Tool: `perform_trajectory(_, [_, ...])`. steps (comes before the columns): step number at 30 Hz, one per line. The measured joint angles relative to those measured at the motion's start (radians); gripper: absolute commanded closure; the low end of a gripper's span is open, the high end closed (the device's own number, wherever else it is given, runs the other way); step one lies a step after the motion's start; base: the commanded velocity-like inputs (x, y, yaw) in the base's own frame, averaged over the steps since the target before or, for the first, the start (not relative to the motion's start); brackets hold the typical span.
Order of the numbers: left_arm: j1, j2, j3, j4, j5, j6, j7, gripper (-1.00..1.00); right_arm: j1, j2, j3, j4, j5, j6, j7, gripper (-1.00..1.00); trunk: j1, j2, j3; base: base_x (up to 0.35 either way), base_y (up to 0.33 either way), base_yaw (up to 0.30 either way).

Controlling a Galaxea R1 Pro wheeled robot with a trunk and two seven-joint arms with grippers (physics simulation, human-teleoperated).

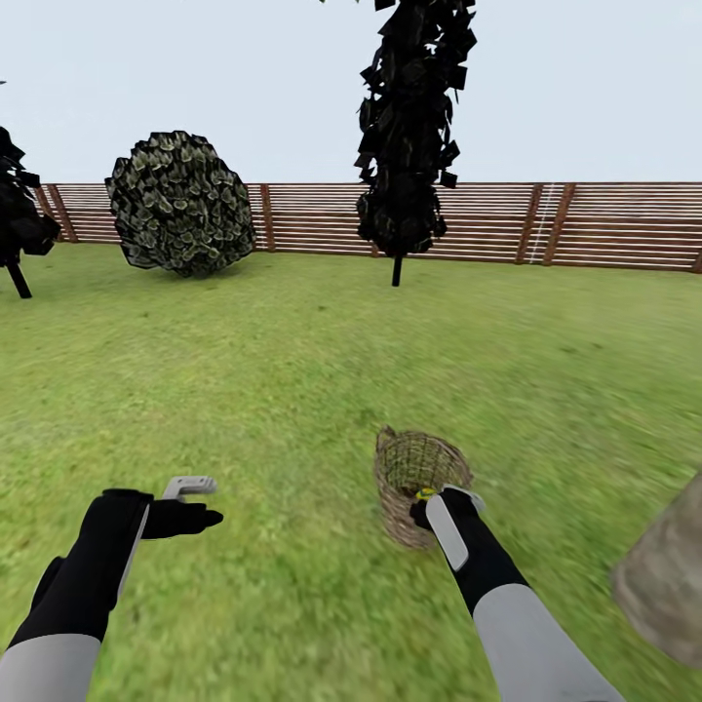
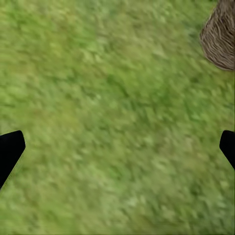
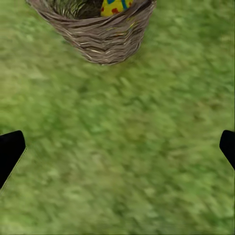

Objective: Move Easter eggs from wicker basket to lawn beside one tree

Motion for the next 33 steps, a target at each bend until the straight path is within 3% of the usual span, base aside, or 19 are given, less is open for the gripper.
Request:
perform_trajectory(21, [0.0, -0.001, 0.0, -0.001, 0.0, -0.001, 0.0, -1.0, 0.0, 0.0, -0.001, 0.002, 0.0, -0.008, 0.001, -1.0, 0.0, 0.0, 0.0, 0.312, 0.004, 0.0])
perform_trajectory(33, [0.001, -0.001, 0.0, -0.002, 0.0, 0.0, 0.0, -1.0, 0.0, 0.0, -0.007, 0.003, -0.002, 0.0, 0.003, -1.0, 0.0, 0.0, 0.0, 0.306, 0.125, 0.0])
